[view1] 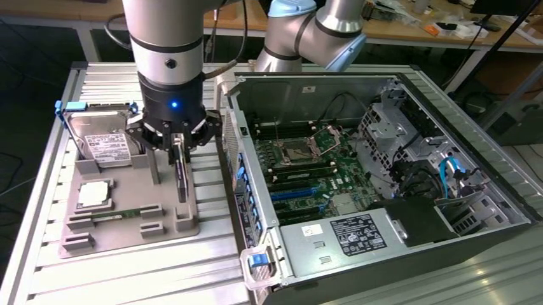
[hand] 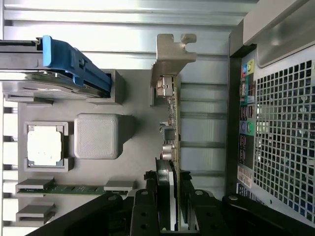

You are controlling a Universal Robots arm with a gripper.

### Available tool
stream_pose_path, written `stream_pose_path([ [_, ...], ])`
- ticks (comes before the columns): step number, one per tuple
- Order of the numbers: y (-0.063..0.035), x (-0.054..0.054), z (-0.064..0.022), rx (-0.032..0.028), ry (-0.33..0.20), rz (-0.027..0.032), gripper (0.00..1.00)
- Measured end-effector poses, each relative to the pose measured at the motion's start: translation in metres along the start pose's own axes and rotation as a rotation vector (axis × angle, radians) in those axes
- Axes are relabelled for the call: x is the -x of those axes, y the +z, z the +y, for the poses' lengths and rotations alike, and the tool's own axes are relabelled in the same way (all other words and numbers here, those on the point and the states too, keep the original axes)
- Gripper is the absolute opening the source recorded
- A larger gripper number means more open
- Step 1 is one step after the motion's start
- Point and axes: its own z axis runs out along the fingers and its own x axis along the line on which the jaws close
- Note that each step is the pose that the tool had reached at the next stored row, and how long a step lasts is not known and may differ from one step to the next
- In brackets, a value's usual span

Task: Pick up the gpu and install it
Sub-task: 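Pick up the gpu and move the gpu toward the slot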

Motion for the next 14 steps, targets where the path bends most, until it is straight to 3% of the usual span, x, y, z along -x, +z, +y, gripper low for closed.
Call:
stream_pose_path([
  [14,-0.0281,0.000,0.0011,0.0000,0.000,0.0001,0.30],
])
